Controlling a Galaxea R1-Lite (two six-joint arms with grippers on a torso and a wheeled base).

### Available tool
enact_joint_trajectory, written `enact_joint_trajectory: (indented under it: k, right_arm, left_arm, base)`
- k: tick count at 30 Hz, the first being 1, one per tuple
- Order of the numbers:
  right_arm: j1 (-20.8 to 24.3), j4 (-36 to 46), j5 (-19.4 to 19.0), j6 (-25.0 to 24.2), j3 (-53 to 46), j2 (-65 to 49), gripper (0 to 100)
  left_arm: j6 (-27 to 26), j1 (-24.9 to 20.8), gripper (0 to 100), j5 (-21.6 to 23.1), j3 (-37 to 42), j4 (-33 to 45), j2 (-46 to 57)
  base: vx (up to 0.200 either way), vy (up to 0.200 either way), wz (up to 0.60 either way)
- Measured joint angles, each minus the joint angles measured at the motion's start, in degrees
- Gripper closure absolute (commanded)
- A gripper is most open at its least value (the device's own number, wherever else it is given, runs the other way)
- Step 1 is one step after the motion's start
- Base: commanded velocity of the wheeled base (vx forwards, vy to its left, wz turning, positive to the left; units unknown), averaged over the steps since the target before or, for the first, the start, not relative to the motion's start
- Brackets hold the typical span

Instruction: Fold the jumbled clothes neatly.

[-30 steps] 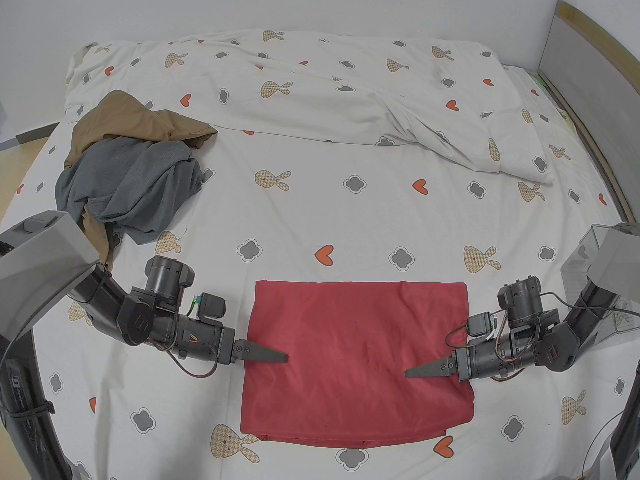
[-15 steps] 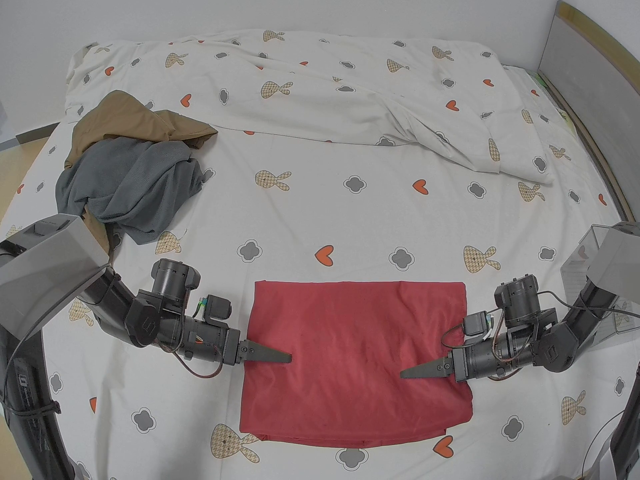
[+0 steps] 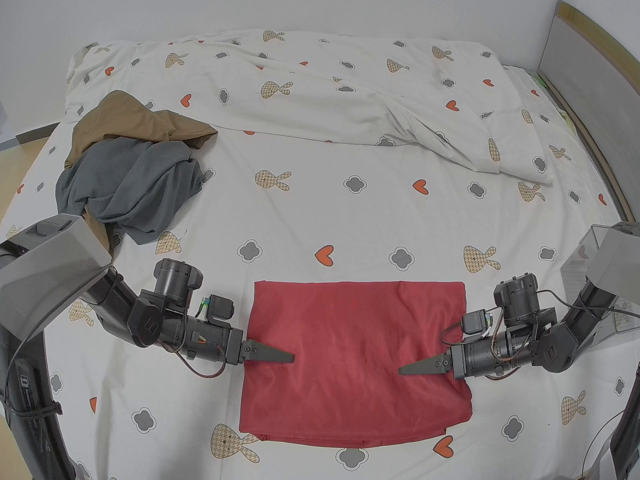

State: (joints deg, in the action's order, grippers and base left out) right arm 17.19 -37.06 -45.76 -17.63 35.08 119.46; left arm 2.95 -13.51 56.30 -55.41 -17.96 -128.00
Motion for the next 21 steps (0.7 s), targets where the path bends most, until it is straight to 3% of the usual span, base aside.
enact_joint_trajectory:
  k: [9, 21]
  right_arm:
    - [1.24, -10.53, -0.07, -8.37, -1.18, 0.22, 0]
    - [1.55, -11.39, -0.18, -8.84, -2.51, 0.33, 0]
  left_arm:
    - [0.63, -2.34, 0, 0.48, -1.34, -0.87, -0.8]
    - [0.66, 1.72, 0, 0.74, 3.01, -4.27, 1.38]
  base:
    - [0.0, 0.0, 0.0]
    - [0.0, 0.0, 0.0]
